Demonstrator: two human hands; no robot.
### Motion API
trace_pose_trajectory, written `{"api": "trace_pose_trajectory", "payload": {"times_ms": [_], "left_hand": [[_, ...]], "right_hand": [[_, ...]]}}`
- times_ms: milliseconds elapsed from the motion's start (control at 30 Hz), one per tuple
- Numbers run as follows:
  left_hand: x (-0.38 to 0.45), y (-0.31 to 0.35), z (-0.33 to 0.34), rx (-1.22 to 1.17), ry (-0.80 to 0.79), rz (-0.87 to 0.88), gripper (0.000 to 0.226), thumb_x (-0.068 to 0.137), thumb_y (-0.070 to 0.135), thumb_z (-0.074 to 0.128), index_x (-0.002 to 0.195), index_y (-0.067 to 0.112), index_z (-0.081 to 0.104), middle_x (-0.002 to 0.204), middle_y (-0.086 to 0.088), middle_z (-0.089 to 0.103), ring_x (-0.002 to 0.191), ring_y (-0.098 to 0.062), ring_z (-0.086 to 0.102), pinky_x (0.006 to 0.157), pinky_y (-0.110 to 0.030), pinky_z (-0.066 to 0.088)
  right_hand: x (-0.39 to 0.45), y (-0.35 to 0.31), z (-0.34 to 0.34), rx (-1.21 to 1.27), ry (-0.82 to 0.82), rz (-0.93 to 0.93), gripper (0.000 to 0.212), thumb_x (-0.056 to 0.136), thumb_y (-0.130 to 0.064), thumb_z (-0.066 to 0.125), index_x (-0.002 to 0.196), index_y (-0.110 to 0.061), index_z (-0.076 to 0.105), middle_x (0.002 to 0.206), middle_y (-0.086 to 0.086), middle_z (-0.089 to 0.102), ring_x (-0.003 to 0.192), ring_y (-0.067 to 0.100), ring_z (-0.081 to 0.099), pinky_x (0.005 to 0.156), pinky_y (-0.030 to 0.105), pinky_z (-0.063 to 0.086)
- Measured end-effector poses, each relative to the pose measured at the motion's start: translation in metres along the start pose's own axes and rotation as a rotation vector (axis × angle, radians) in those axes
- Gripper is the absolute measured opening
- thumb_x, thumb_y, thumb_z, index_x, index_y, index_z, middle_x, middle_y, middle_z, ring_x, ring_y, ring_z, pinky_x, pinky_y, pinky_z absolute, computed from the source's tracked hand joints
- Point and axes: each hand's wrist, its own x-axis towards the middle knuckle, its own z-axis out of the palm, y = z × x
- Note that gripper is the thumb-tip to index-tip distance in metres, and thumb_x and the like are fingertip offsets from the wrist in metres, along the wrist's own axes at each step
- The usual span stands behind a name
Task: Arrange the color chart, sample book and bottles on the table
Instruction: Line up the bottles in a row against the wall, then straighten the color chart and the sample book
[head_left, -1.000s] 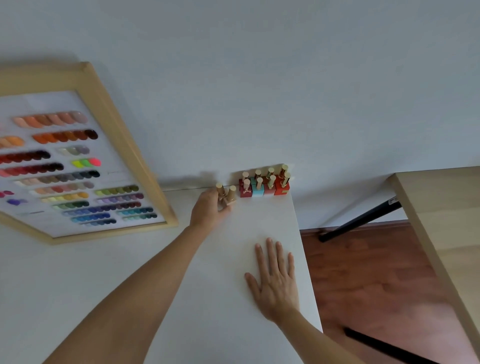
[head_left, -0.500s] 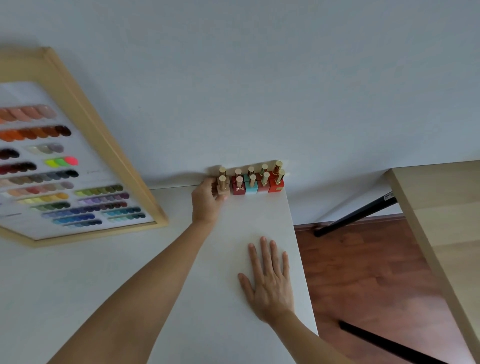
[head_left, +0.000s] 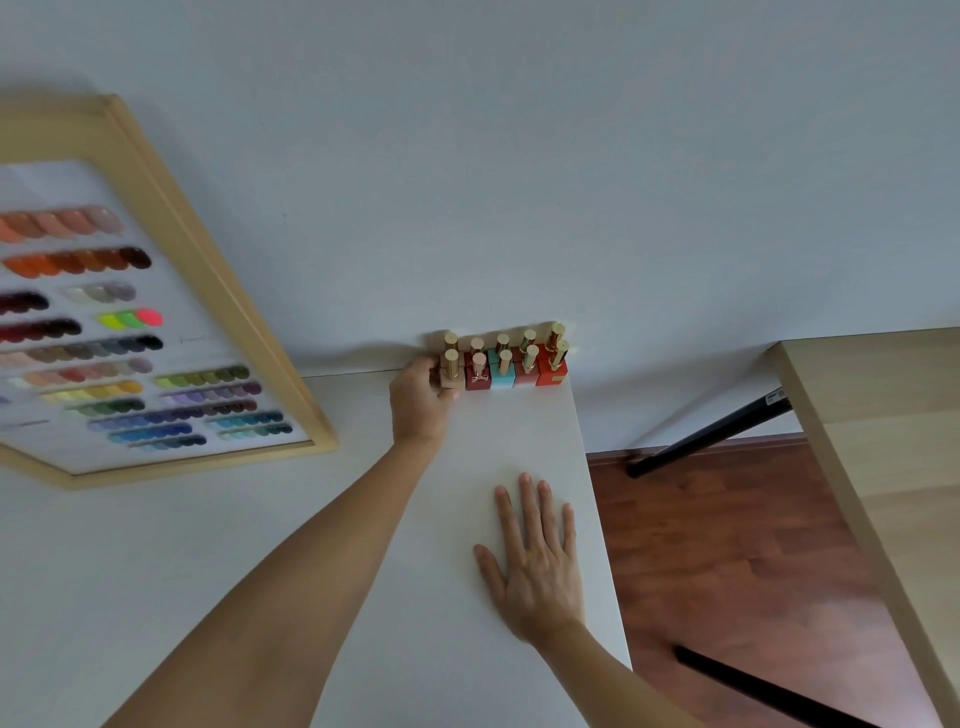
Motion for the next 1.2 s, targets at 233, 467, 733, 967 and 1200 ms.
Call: {"api": "trace_pose_trajectory", "payload": {"times_ms": [233,467,733,967,1200], "left_hand": [[-0.023,0.011,-0.012,0.117,-0.051,-0.038,0.047,0.075,0.0,0.075,0.118,-0.002,0.056,0.11,-0.02,0.062,0.101,-0.032,0.061,0.091,-0.042,0.052],[-0.085,0.013,-0.053,0.231,-0.256,0.069,0.041,0.086,0.011,0.066,0.125,0.009,0.053,0.119,-0.011,0.06,0.109,-0.022,0.059,0.09,-0.023,0.045],[-0.135,0.017,-0.141,0.239,-0.181,0.08,0.035,0.088,0.015,0.065,0.122,0.01,0.058,0.115,-0.009,0.065,0.102,-0.02,0.063,0.09,-0.028,0.051],[-0.159,0.006,-0.249,0.248,-0.087,0.07,0.036,0.088,0.018,0.065,0.123,0.012,0.058,0.113,-0.008,0.065,0.099,-0.021,0.064,0.093,-0.034,0.054],[-0.182,-0.03,-0.385,0.29,0.038,0.076,0.035,0.087,0.02,0.065,0.121,0.01,0.058,0.112,-0.008,0.066,0.099,-0.022,0.063,0.09,-0.034,0.055]], "right_hand": [[0.0,0.0,-0.004,-0.012,-0.021,-0.008,0.069,0.095,-0.06,0.015,0.152,-0.024,0.001,0.161,0.008,0.002,0.148,0.03,0.003,0.116,0.049,0.0],[0.002,0.004,-0.026,0.003,-0.193,-0.062,0.073,0.094,-0.06,0.016,0.148,-0.024,-0.017,0.159,0.008,-0.021,0.145,0.03,-0.021,0.118,0.05,-0.012],[0.001,-0.019,-0.11,0.133,-0.205,-0.159,0.058,0.099,-0.04,0.041,0.148,-0.016,0.022,0.154,0.011,0.03,0.141,0.028,0.03,0.115,0.043,0.029],[-0.004,-0.117,-0.165,0.175,-0.123,-0.311,0.049,0.098,-0.032,0.046,0.142,-0.014,0.034,0.143,0.014,0.046,0.132,0.029,0.043,0.107,0.041,0.039],[-0.004,-0.265,-0.187,0.198,-0.086,-0.49,0.046,0.098,-0.029,0.047,0.139,-0.009,0.043,0.141,0.014,0.05,0.131,0.03,0.045,0.107,0.04,0.037]]}}
